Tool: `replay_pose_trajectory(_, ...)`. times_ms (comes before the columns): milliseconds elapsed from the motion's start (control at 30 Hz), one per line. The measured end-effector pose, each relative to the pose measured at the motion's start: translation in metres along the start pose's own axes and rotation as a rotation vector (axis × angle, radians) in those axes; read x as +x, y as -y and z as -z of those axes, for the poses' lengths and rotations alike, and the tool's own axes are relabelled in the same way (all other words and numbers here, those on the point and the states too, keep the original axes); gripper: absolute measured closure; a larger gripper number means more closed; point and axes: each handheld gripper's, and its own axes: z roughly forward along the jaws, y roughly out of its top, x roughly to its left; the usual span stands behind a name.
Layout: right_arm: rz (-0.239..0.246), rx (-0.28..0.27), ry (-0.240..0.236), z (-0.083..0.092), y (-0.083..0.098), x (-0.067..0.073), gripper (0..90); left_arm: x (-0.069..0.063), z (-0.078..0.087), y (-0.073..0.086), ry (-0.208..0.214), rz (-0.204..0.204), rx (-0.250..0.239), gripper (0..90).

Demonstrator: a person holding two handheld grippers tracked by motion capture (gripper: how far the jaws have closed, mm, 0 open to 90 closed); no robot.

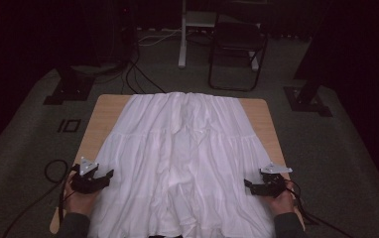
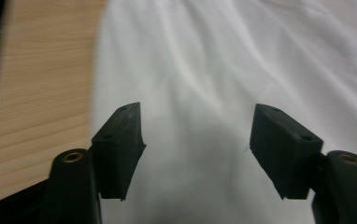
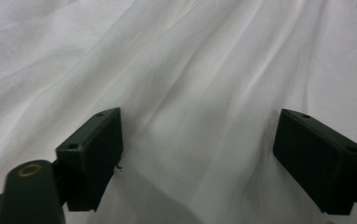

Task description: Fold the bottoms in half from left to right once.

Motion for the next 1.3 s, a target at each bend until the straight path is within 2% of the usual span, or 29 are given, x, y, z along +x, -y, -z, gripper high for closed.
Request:
replay_pose_trajectory(33,0.000,0.000,0.000,0.000,0.000,0.000,17.3,0.000,0.000,0.000,0.000,0.000,0.000,30.8)
replay_pose_trajectory(67,-0.003,-0.007,0.003,0.002,0.001,0.000,22.7,0.008,0.005,0.011,0.002,0.032,0.023,29.4)
replay_pose_trajectory(100,-0.003,-0.007,0.003,0.002,0.001,0.000,22.7,0.008,0.005,0.011,0.002,0.032,0.023,29.2)
replay_pose_trajectory(133,-0.006,-0.014,0.006,0.003,0.002,0.000,25.4,0.012,0.006,0.018,0.003,0.053,0.042,27.7)
replay_pose_trajectory(200,-0.006,-0.015,0.005,0.003,0.002,0.000,25.5,0.020,0.008,0.034,-0.026,0.080,0.098,24.8)
replay_pose_trajectory(267,-0.007,-0.015,0.006,0.003,0.002,0.000,25.4,0.025,0.010,0.041,-0.019,0.116,0.087,21.3)
replay_pose_trajectory(300,-0.007,-0.015,0.006,0.003,0.002,0.000,25.4,0.025,0.010,0.041,-0.019,0.116,0.087,20.9)
replay_pose_trajectory(333,-0.007,-0.014,0.005,0.003,0.002,0.000,25.4,0.027,0.011,0.042,-0.007,0.132,0.079,20.9)
replay_pose_trajectory(367,-0.007,-0.015,0.005,0.003,0.002,0.000,25.4,0.027,0.011,0.042,-0.007,0.132,0.079,19.7)
replay_pose_trajectory(467,-0.007,-0.015,0.005,0.003,0.002,0.000,25.4,0.012,0.005,0.038,0.033,0.101,0.080,15.6)
replay_pose_trajectory(500,-0.007,-0.014,0.005,0.003,0.002,0.000,25.4,0.012,0.005,0.038,0.033,0.101,0.080,14.5)
replay_pose_trajectory(600,-0.007,-0.014,0.005,0.003,0.002,0.000,25.4,-0.011,-0.003,0.029,0.052,0.017,0.098,14.2)
replay_pose_trajectory(667,-0.007,-0.015,0.006,0.003,0.002,0.000,25.4,-0.014,-0.004,0.027,0.050,0.018,0.105,14.9)
replay_pose_trajectory(700,-0.006,-0.014,0.006,0.003,0.002,0.000,25.5,-0.014,-0.004,0.027,0.050,0.018,0.105,17.7)
replay_pose_trajectory(733,-0.008,-0.015,0.006,0.003,0.002,0.000,26.8,-0.013,0.000,0.026,0.063,0.011,0.097,27.0)
replay_pose_trajectory(800,-0.012,-0.005,0.011,0.007,0.002,0.000,38.0,-0.009,0.003,0.027,0.071,0.020,0.089,55.2)
replay_pose_trajectory(833,-0.015,0.003,0.020,0.012,0.001,0.000,38.8,-0.006,0.004,0.027,0.072,0.026,0.092,64.2)
replay_pose_trajectory(900,-0.028,-0.039,0.047,0.028,-0.001,-0.003,37.4,-0.003,0.004,0.027,0.079,0.038,0.092,79.4)
replay_pose_trajectory(933,-0.041,-0.059,0.067,0.036,-0.002,-0.005,33.4,0.001,0.005,0.028,0.096,0.057,0.090,82.2)
replay_pose_trajectory(967,-0.041,-0.059,0.067,0.036,-0.002,-0.005,33.4,0.001,0.005,0.028,0.096,0.057,0.090,83.6)
replay_pose_trajectory(1033,-0.066,-0.064,0.148,0.050,0.001,-0.011,17.9,0.002,0.004,0.029,0.105,0.062,0.086,84.3)
replay_pose_trajectory(1067,-0.084,-0.048,0.180,0.052,0.004,-0.014,16.9,0.002,0.004,0.028,0.104,0.060,0.087,84.6)
replay_pose_trajectory(1133,-0.101,-0.031,0.185,0.052,0.008,-0.018,16.7,0.001,0.005,0.028,0.100,0.053,0.091,85.0)
replay_pose_trajectory(1167,-0.139,-0.004,0.186,0.050,0.015,-0.023,15.0,0.001,0.005,0.028,0.099,0.053,0.090,85.0)
replay_pose_trajectory(1200,-0.161,0.024,0.163,0.046,0.022,-0.027,13.2,0.001,0.005,0.028,0.099,0.051,0.090,85.0)
replay_pose_trajectory(1300,-0.164,0.067,0.131,0.039,0.025,-0.025,12.4,0.001,0.005,0.028,0.097,0.045,0.090,85.1)
